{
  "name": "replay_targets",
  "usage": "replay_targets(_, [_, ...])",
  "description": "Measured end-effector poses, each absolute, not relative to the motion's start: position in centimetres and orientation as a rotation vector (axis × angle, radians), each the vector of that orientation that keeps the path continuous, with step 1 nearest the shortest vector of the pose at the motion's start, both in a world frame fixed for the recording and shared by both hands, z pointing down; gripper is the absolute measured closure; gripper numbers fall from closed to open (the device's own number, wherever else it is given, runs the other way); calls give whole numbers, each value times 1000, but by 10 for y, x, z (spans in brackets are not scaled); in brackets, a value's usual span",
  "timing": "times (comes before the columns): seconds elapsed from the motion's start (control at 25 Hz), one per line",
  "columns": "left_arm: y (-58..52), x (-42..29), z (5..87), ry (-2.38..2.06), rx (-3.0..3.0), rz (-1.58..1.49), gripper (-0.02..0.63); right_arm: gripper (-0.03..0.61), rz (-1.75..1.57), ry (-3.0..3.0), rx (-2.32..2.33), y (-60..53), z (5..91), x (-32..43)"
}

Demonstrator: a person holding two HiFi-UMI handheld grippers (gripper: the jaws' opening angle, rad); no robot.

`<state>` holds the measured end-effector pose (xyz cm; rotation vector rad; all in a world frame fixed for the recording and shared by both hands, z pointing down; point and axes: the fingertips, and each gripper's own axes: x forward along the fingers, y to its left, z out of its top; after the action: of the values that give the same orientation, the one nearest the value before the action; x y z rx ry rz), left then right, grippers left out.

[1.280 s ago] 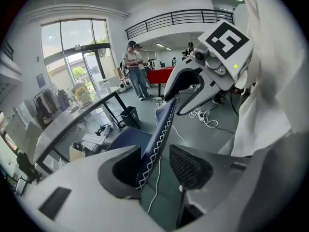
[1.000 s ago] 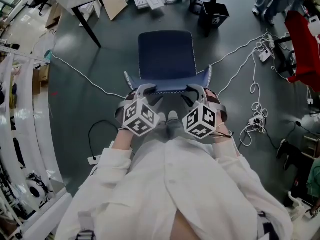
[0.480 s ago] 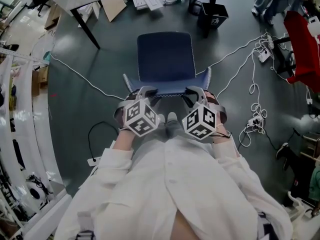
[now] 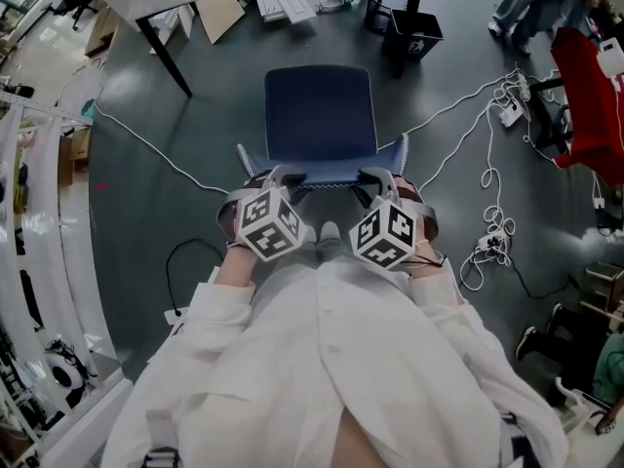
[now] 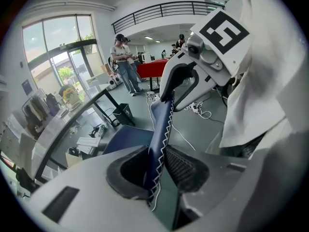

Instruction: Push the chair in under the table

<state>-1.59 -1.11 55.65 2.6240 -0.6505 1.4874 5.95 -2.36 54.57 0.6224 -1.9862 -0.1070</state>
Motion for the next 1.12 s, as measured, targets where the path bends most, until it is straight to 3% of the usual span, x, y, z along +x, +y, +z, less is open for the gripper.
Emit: replay_targets(1.12, [-72, -8, 555, -792, 2596, 1470, 497, 430, -205, -2019, 677, -88, 546, 67])
